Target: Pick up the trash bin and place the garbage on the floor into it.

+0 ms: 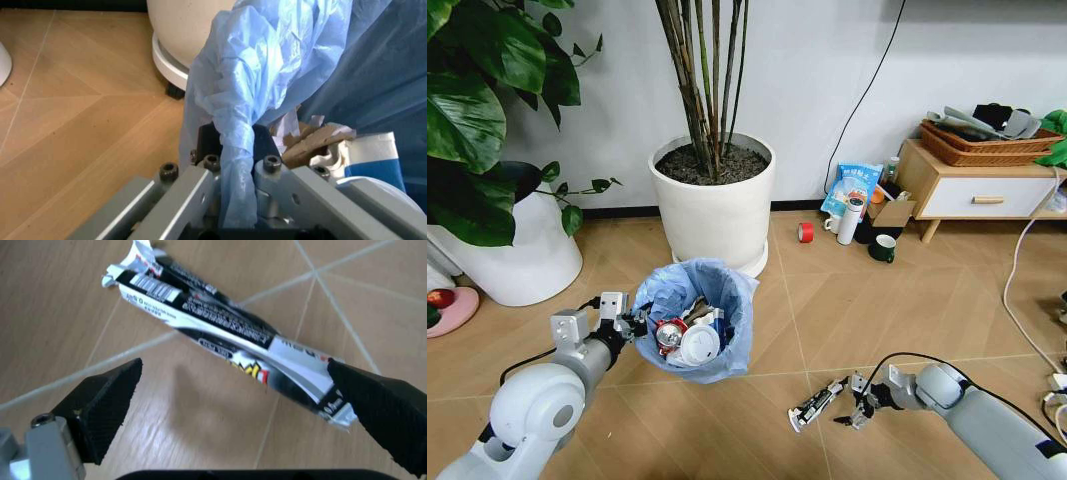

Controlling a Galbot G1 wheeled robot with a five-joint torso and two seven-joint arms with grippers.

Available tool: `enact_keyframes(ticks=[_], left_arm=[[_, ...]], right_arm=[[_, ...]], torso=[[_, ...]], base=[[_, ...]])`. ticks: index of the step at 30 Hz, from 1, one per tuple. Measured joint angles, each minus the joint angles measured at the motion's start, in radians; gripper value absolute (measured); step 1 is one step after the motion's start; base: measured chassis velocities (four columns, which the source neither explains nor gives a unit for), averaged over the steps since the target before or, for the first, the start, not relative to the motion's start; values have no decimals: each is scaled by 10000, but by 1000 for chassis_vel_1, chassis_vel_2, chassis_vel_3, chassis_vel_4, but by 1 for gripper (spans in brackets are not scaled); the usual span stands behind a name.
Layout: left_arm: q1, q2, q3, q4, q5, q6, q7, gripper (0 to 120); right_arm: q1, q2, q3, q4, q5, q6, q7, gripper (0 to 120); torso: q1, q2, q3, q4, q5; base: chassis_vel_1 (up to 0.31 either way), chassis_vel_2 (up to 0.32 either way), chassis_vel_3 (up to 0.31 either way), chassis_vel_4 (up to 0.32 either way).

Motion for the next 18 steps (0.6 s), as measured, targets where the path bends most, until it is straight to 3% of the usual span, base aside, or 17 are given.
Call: enact_keyframes(ticks=[8,18], left_arm=[[10,-4,-56,-34,-4,0,3,0],[-66,-72,-53,-18,-3,0,27,0]], right_arm=[[18,-302,-136,932,409,-462,-16,99],[582,-143,-795,218,87,-129,-134,99]], torso=[[0,0,0,2,-9],[0,0,0,1,-3]], base=[[0,0,0,0],[0,0,0,0]])
